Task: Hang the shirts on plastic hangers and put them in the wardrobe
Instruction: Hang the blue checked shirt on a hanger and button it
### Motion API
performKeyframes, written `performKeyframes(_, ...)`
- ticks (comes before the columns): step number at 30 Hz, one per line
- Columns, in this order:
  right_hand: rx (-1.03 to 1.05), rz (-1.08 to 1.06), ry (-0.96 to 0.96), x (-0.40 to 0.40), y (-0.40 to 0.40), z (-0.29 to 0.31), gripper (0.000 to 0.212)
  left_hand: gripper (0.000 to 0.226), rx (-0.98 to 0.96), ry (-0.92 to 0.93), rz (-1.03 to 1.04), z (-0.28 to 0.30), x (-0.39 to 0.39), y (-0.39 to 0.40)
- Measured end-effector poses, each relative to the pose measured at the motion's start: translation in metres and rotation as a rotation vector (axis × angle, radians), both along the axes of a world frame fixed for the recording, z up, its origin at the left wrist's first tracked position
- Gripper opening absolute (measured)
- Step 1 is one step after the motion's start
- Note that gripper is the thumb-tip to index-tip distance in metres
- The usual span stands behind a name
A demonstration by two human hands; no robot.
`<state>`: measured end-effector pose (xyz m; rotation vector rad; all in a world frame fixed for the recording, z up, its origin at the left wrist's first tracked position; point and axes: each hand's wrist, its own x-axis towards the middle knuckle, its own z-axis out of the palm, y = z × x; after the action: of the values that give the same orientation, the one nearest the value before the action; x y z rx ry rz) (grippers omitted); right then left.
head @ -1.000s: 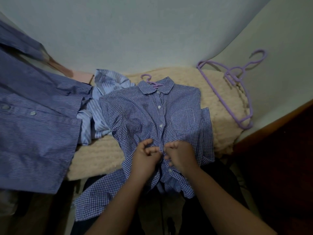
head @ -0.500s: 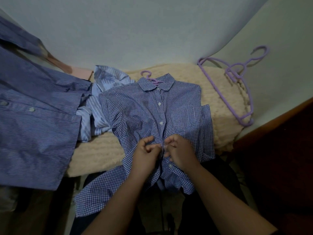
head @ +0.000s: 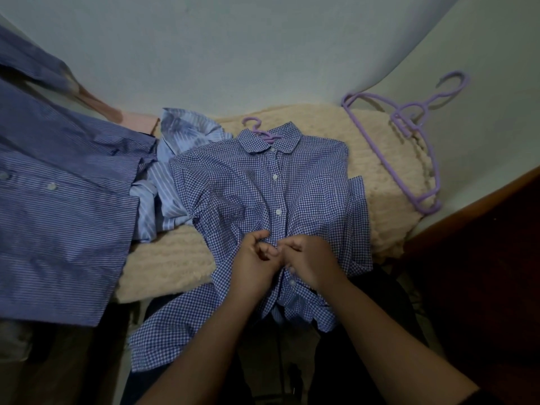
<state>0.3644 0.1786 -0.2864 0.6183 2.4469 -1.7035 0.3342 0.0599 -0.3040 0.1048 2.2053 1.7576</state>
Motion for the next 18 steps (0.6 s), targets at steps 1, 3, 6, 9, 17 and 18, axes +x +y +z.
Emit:
performKeyframes(1, -0.016, -0.017, -0.005, -0.001, 0.000, -0.002, 0.025, 0.044, 0.003, -0.009, -0.017, -0.001, -0.001, -0.001)
performKeyframes(3, -0.044, -0.045, -0.018, -0.002, 0.001, -0.006, 0.023, 0.047, 0.002, -0.025, -0.049, -0.003, -0.001, -0.002)
performKeyframes(6, -0.075, -0.053, -0.026, -0.004, 0.003, -0.009, 0.020, 0.046, 0.004, -0.023, -0.059, -0.007, 0.000, -0.003)
performKeyframes(9, -0.140, -0.063, -0.031, -0.004, 0.005, -0.010, 0.016, 0.044, 0.030, -0.021, -0.046, -0.010, 0.000, -0.003)
performKeyframes(17, -0.287, -0.028, -0.067, -0.007, 0.011, -0.012, 0.018, 0.052, 0.085, -0.042, -0.065, -0.014, -0.004, -0.006)
performKeyframes(18, -0.289, -0.017, -0.071, -0.008, 0.011, -0.012, 0.017, 0.054, 0.098, -0.053, -0.068, -0.015, -0.005, -0.006)
